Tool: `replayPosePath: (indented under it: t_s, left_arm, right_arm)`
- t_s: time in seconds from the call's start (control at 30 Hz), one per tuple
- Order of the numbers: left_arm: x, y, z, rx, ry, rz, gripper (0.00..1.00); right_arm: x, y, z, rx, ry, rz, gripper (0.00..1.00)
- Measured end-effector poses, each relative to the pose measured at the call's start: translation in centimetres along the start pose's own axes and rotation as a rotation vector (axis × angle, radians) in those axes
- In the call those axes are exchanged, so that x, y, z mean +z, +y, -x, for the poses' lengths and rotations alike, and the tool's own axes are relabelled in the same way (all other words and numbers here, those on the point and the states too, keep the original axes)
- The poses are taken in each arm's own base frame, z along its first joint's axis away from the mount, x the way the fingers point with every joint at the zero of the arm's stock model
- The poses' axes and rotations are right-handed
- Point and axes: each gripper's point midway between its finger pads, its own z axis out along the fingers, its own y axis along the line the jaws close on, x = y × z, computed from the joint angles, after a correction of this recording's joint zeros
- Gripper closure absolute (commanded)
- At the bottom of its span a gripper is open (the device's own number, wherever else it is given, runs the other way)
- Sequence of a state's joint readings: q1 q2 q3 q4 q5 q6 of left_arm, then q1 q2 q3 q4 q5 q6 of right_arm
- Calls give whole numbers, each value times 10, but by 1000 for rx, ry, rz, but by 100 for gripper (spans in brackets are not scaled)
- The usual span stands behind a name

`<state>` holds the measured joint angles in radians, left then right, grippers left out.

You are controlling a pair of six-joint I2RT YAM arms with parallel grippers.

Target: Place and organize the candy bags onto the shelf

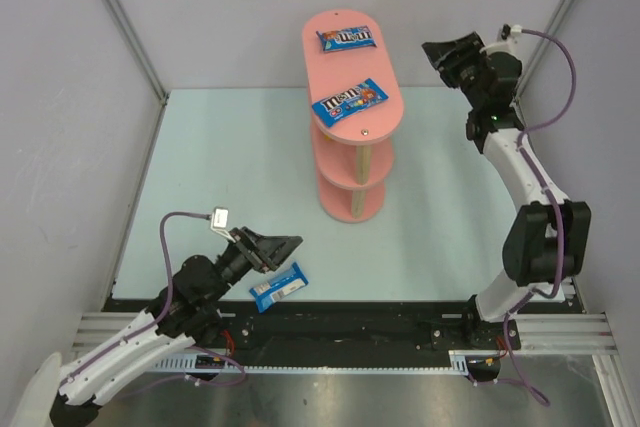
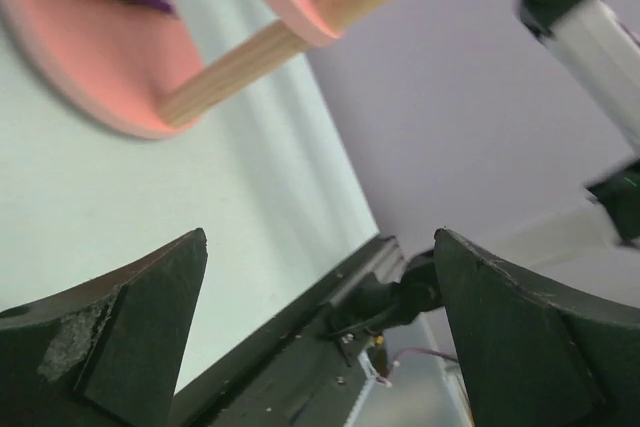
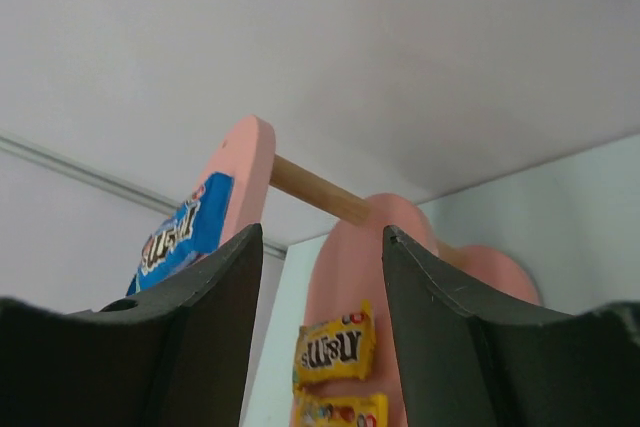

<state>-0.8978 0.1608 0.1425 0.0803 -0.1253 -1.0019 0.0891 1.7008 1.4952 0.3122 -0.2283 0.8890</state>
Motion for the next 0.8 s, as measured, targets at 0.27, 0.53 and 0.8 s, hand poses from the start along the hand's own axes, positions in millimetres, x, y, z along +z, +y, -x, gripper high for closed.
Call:
replayPosePath:
  t_s: [0.27,0.53,0.8]
  left_arm:
    - [-20,52,-9,57,83,313,2]
    - [-30,108,-44,164,274,558,8]
    - [-24,128,-55,237,335,605,18]
  right_arm:
    - [-70,16,-8,-93,21,-38,44]
    - [-108,22,-39,-143,108,-44,43]
    - [-128,11,-85,-129,221,-71,43]
